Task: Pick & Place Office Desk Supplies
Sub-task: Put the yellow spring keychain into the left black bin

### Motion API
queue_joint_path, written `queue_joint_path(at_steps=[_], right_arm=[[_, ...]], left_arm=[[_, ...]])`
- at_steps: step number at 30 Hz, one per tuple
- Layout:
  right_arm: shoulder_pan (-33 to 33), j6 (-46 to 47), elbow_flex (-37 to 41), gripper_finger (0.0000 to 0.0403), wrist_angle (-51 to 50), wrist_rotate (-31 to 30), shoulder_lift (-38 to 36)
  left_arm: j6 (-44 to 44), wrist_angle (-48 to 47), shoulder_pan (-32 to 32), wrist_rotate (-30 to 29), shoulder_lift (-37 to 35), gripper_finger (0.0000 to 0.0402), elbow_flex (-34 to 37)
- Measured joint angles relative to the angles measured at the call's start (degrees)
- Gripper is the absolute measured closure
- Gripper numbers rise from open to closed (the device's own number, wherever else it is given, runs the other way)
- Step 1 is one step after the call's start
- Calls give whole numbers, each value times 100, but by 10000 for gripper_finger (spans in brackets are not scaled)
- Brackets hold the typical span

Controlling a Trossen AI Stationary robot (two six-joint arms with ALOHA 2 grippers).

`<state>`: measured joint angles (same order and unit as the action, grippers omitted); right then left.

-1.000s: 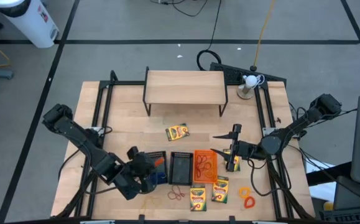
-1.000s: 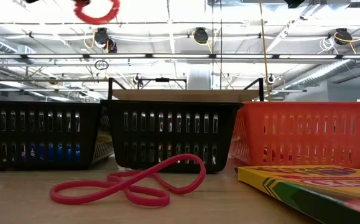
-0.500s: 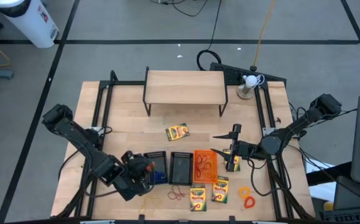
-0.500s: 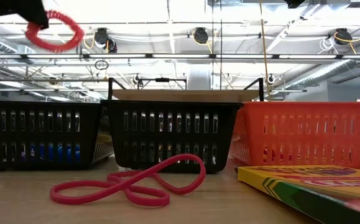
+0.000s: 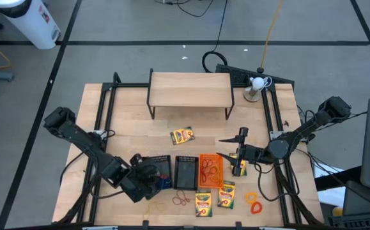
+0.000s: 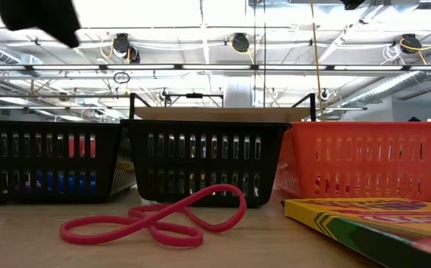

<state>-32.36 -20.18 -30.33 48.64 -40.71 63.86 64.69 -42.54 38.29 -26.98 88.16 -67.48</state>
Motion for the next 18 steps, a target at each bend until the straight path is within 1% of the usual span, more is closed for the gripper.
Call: queue_joint_path(at_steps=[2,6,10,12,15,18], right_arm=[[0,0,0,193,-2,0,0],[0,-2,0,193,0,2,0],[0,-48,0,193,-9,2,-54],[0,-20,0,193,-32,0,-121],[-37,198,0,193,-381,0,-303],[-38,639,0,193,-1129,3,-565]], left_arm=[[-280,225,-102,-141,0,266,0],[-707,525,-340,-1083,0,250,0],[-1625,878,-674,-1848,0,246,0],[-2167,1225,-857,-2176,0,245,0],[-3170,2014,-1126,-2325,0,245,0],[-4267,2915,-1360,-2168,0,245,0]])
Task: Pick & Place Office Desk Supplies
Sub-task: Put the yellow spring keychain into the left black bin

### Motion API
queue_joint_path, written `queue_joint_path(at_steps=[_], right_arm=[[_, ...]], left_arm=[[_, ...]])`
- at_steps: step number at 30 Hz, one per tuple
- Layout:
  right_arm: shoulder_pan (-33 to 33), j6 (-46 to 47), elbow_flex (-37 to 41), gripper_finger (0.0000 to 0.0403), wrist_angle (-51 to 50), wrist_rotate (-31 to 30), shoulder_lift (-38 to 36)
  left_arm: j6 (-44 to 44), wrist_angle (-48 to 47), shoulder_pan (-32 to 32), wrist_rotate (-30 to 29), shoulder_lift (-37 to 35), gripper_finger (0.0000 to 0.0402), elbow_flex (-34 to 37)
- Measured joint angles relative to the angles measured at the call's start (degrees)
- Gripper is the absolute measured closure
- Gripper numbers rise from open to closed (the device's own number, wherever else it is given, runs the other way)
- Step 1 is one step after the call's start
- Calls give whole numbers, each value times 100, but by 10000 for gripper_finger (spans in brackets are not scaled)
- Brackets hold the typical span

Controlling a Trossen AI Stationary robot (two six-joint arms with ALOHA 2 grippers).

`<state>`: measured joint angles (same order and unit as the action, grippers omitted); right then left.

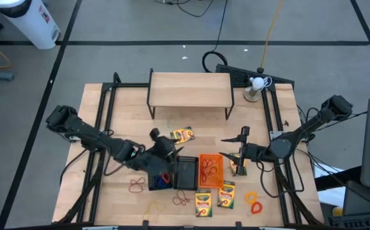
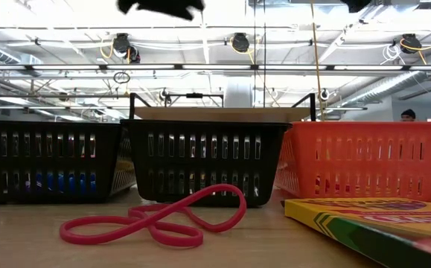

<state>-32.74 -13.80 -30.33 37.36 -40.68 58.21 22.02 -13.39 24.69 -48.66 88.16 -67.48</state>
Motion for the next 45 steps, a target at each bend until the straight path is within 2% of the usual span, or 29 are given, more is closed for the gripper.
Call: queue_joint_path(at_steps=[4,10,12,18,26,34,38,41,45], right_arm=[[0,815,2,193,-1182,0,-443],[-162,2224,2,193,-2898,36,-933],[-311,2643,2,193,-3109,60,-967],[-688,4016,2,193,-3243,887,-916],[-1002,6805,2,218,-4477,1181,-398],[-1151,8287,2,254,-4499,2437,314],[-1225,8812,2,259,-4504,3557,422],[-1336,8832,2,259,-4609,4413,420],[-1536,8945,2,259,-4751,4658,420]], left_arm=[[-1205,969,-247,437,0,245,0],[-2037,1636,-528,946,0,245,-2],[-2268,1668,-630,1058,0,245,0],[-2891,1668,-951,1120,0,245,-2],[-3077,1666,-1384,1123,0,245,-2],[-2967,1668,-1619,1167,0,245,-2],[-2946,1685,-1696,1511,0,245,-2],[-2883,1705,-1723,1713,0,245,-3],[-2708,1699,-1721,1835,0,245,-6]])
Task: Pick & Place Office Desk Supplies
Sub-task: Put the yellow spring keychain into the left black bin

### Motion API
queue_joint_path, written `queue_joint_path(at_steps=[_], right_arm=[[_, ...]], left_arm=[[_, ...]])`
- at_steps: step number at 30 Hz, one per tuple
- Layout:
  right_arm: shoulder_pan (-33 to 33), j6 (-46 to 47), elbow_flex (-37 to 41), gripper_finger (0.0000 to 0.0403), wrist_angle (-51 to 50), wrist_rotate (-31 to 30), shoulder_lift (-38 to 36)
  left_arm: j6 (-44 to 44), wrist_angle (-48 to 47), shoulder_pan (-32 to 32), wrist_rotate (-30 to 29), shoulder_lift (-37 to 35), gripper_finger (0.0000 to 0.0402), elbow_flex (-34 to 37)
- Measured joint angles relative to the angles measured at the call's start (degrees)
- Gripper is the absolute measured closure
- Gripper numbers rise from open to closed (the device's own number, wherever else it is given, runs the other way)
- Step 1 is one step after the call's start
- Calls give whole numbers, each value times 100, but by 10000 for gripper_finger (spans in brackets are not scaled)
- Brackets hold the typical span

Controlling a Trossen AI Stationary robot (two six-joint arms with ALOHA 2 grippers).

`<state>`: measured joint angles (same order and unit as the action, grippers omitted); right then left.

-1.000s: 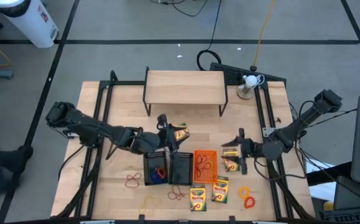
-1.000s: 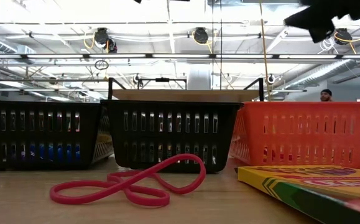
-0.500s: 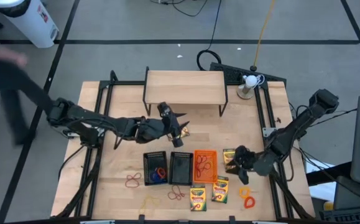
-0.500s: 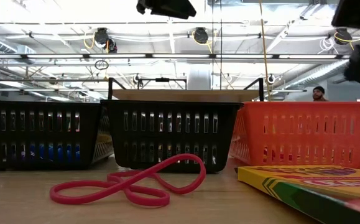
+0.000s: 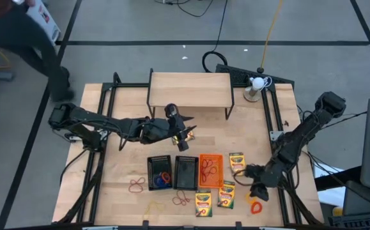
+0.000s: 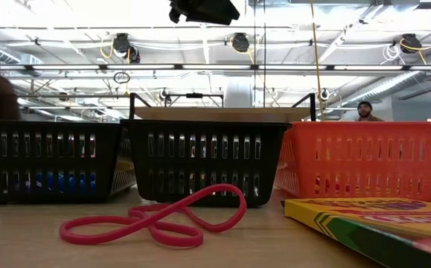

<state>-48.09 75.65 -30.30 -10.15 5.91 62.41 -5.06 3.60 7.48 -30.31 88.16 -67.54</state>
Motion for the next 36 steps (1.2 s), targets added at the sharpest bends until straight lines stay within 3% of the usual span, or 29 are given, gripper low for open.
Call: queue_joint_path(at_steps=[10,21,25,36], right_arm=[[-413,-261,0,259,30,-779,17],[-492,23,0,259,5,-723,862],[-490,84,0,259,85,-443,1202],[-487,303,-13,259,129,-364,1345]], left_arm=[[273,-44,53,447,0,245,-1],[370,-37,49,457,0,245,-1],[382,-27,49,457,0,245,-1],[388,-30,49,456,0,245,-1]])
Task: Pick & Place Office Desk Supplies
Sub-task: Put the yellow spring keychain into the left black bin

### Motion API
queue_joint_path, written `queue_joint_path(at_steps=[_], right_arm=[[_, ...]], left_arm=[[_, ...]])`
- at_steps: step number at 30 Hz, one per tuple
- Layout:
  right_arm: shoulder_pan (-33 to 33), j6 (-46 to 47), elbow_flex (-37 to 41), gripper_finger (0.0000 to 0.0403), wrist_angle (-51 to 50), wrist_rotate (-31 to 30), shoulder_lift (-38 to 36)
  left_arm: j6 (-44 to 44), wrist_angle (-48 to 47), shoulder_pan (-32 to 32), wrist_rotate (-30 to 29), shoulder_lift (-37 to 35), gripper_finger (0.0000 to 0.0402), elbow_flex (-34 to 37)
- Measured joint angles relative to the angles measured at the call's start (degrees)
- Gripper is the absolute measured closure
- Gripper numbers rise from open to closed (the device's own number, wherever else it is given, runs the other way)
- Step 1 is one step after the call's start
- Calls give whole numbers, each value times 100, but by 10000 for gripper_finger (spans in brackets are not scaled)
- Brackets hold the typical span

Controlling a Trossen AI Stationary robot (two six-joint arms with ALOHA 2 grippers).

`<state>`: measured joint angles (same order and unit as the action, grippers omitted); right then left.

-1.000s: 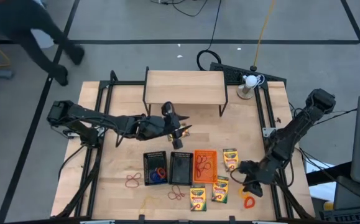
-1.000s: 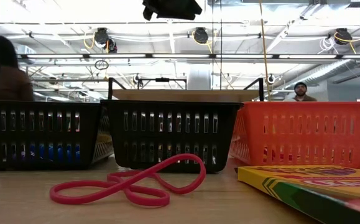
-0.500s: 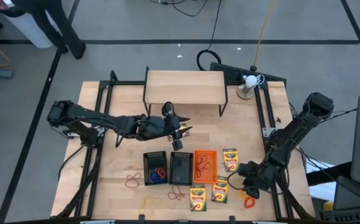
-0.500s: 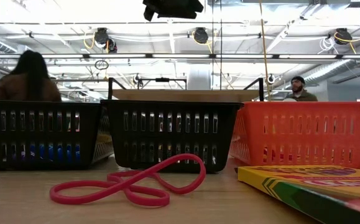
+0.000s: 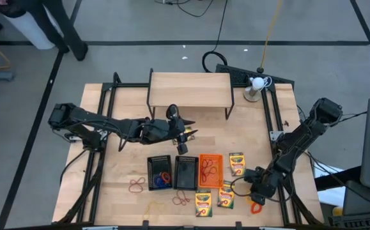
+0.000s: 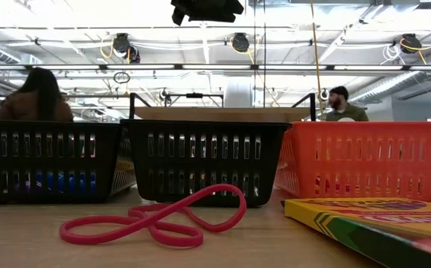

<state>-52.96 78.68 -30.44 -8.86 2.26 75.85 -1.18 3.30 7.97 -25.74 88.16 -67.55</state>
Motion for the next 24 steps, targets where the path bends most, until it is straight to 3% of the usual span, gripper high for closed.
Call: queue_joint_path(at_steps=[6,14,24], right_arm=[[1,-44,0,286,-44,39,4],[3,-65,11,391,-31,244,20],[12,-159,17,403,-119,250,-163]], left_arm=[[-1,-1,0,-2,0,245,0],[-1,-1,0,-2,0,245,0],[6,-5,0,-2,0,245,0]])
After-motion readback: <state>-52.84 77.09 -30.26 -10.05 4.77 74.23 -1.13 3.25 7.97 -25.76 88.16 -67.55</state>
